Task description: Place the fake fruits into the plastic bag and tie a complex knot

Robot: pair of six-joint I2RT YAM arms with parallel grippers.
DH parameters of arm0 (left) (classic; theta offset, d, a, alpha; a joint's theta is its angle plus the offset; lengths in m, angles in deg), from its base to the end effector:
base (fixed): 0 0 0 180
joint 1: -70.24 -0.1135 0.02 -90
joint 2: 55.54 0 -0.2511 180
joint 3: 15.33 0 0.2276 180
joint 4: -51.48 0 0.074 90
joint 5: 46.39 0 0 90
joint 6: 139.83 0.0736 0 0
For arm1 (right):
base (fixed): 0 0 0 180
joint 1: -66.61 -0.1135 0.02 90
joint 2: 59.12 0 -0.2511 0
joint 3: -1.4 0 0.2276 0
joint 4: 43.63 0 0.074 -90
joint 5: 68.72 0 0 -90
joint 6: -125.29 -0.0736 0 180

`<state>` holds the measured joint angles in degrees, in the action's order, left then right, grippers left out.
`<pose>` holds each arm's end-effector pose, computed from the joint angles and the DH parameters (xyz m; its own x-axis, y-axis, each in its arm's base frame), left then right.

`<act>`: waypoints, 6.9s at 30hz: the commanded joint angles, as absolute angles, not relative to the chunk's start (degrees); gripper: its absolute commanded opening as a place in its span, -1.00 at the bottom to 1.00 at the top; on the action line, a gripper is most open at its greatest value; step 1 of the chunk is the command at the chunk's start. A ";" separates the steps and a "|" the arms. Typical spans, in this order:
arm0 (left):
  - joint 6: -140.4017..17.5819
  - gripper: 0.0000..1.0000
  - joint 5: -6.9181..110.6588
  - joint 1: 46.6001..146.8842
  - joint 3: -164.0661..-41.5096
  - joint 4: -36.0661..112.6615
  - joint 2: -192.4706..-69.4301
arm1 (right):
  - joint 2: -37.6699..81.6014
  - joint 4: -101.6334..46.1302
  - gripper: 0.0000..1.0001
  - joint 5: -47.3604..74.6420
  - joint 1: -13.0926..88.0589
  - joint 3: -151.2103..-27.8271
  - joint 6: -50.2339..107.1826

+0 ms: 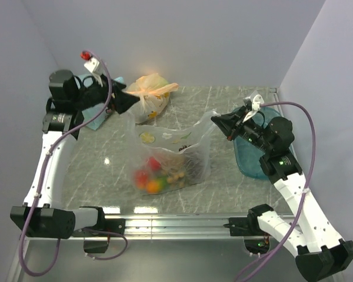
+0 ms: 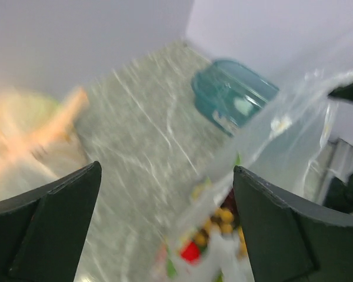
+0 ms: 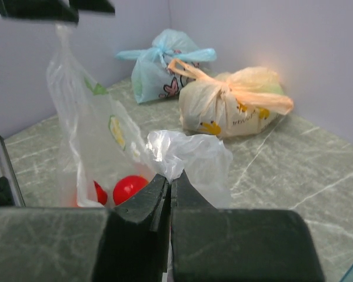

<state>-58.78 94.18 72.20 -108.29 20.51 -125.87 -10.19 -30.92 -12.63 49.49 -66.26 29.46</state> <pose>0.2629 -0.0659 0.4200 -0.2654 -0.0898 -0.9599 0.7534 0.6020 -0.2646 0.1837 0.0996 0.3901 0.0210 0.0947 -0.9953 -0.7807 0.6234 0.0428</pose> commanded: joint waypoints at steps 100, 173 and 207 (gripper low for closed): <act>-8.06 -0.82 108.39 102.41 -119.75 -14.45 -155.13 | 26.48 -51.03 -0.57 -48.34 47.63 -68.02 28.97; -23.20 -0.84 98.89 99.33 -96.36 20.19 -149.32 | 54.19 50.26 -1.00 -60.82 48.68 -107.93 87.03; -31.54 0.16 93.42 104.61 -98.87 17.16 -133.25 | 32.29 -7.16 -1.00 -7.02 42.79 -77.61 13.04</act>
